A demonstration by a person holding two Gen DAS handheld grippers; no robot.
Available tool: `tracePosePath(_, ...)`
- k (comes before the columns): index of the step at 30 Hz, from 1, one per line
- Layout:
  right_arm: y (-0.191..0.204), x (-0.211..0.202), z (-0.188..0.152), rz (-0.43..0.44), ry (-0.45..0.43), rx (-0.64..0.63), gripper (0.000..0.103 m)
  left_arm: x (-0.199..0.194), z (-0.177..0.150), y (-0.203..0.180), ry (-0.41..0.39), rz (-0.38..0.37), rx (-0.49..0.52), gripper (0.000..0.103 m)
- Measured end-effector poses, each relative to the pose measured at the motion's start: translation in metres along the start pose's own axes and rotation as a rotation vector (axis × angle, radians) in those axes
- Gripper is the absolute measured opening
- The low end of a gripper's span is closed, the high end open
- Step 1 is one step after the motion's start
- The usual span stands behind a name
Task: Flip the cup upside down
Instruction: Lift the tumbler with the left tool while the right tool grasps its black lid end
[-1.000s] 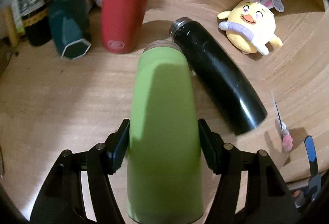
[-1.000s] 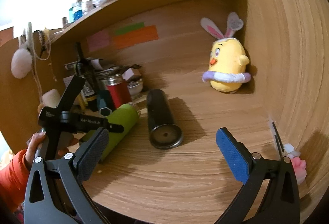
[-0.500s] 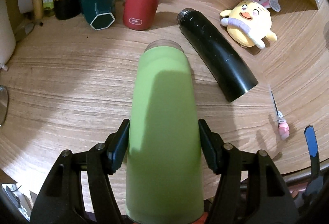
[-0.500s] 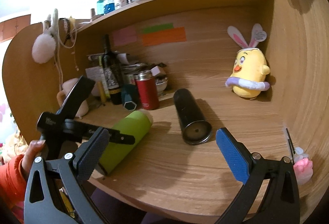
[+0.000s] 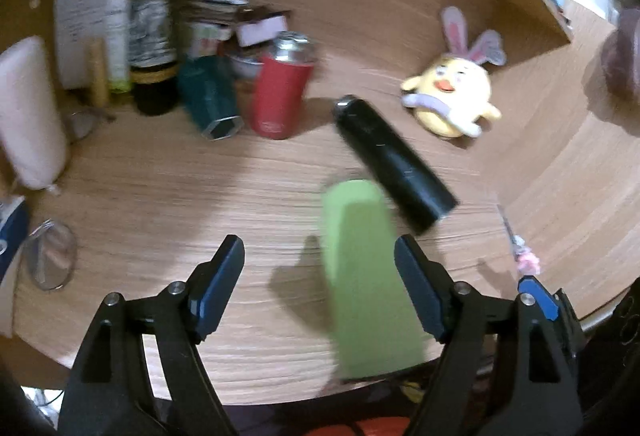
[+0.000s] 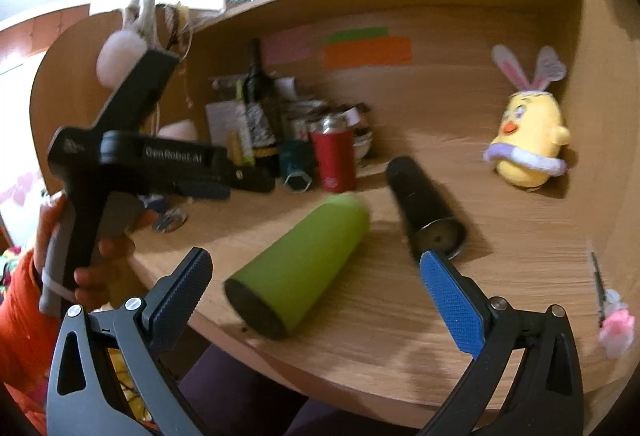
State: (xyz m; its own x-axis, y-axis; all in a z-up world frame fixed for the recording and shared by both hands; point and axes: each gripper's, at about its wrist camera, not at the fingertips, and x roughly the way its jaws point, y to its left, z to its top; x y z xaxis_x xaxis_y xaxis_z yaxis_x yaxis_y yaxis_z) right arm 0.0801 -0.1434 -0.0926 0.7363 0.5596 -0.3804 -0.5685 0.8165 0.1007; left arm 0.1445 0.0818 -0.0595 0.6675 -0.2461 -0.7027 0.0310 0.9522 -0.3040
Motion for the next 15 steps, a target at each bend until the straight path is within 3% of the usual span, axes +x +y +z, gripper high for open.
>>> tracePosePath(7,0.015,0.047,-0.015,0.029,0.111,0.014,0.103,0.012,-0.021,0.040,0.047,0.036,-0.062,0.078)
tracePosePath(15,0.020,0.080,-0.032,-0.099,0.154,-0.021,0.101,0.012,-0.034,0.044,0.021,0.046,-0.029,0.077)
